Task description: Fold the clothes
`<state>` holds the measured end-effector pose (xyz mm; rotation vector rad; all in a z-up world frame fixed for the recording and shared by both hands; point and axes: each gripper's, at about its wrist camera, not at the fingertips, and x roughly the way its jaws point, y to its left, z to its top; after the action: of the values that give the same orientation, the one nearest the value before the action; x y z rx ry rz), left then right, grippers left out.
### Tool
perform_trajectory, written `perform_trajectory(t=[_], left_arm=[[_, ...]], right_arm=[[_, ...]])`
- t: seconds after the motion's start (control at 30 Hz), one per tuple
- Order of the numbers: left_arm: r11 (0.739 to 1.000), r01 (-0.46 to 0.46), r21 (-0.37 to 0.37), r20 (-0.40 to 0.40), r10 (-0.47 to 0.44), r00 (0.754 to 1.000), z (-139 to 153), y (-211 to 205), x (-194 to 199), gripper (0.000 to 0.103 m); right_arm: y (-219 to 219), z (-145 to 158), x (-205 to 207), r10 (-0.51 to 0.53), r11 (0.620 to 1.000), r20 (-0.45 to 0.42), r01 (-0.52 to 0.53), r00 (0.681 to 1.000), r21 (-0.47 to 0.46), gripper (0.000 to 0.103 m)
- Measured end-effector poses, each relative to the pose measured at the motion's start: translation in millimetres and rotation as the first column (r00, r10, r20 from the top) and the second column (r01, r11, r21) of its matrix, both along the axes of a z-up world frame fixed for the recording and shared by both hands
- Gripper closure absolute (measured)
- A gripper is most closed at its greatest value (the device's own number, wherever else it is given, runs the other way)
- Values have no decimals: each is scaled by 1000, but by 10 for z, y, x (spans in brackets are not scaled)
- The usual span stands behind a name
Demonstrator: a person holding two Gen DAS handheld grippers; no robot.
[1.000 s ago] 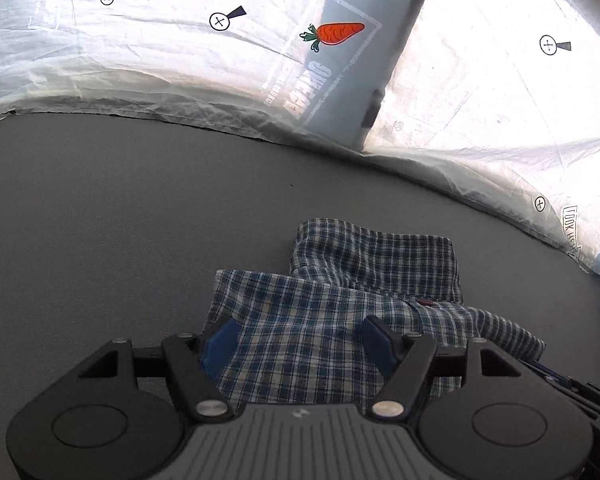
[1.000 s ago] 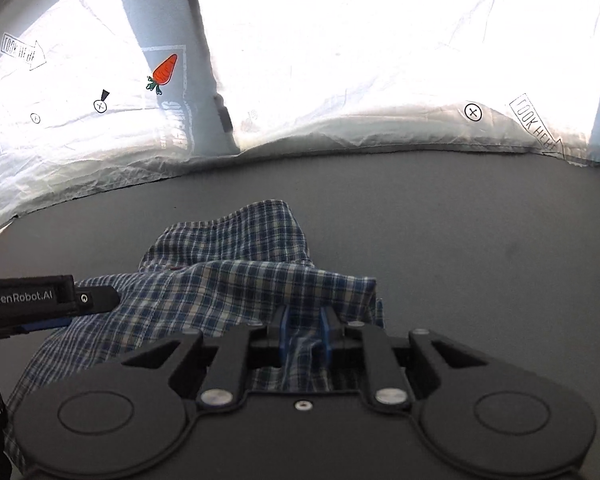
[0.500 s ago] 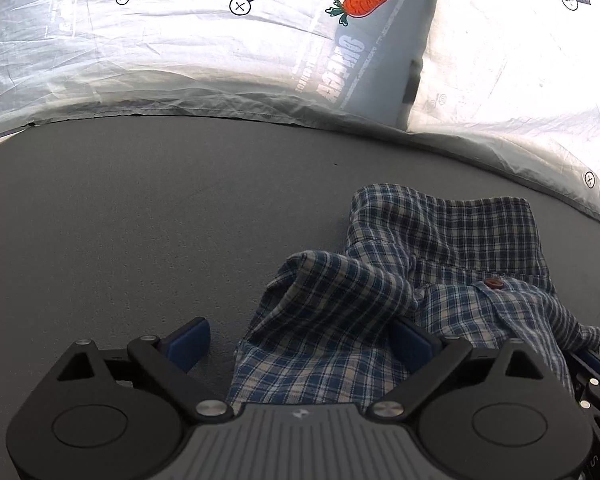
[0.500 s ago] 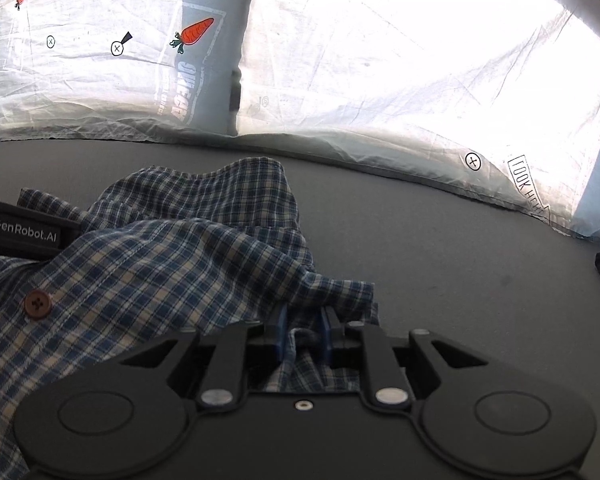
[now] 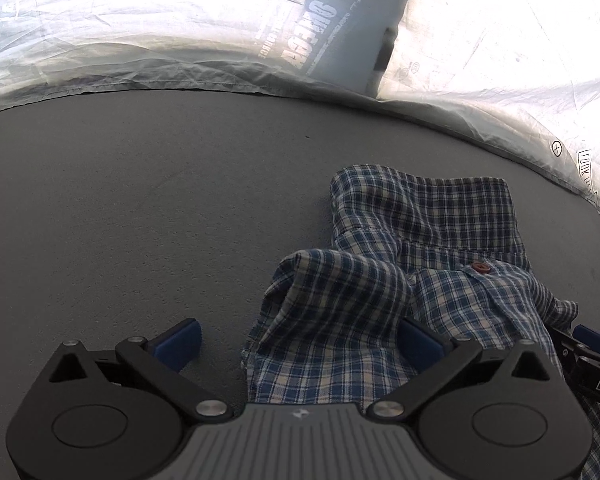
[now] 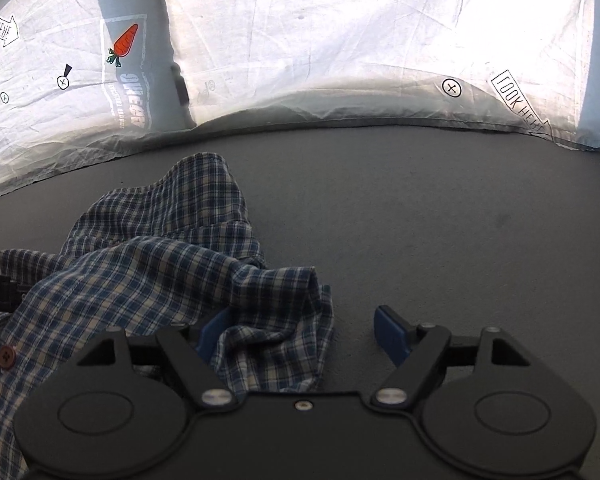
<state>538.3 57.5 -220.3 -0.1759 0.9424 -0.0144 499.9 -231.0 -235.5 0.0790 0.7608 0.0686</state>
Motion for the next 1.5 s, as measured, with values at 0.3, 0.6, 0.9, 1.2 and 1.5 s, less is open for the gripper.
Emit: perform_trajectory(t=[0.3,0.6,0.9,1.2,1.5], left_arm=[[999,-2,-35,29,3,1000,25,-50,-61,12],[986,-18,-168,7,19,1000,83,-114,-58,58],[986,27,-167,32,-22,999,387,-250,-338,81],[975,96,-202,170,-62,984,956,-389,-947,83],[945,163,-282,268,-85,960,1349,-467,-1468,84]], right_arm=[[129,52,-24,5,994,-25,-3,1000,108,44],[3,62,47,-13,916,-161,76,987,393,78],[74,383,-258,-36,923,-121,80,992,377,88],[82,1000,-938,-66,928,28,51,997,370,89],[92,1619,-1565,-92,956,192,33,977,291,89]])
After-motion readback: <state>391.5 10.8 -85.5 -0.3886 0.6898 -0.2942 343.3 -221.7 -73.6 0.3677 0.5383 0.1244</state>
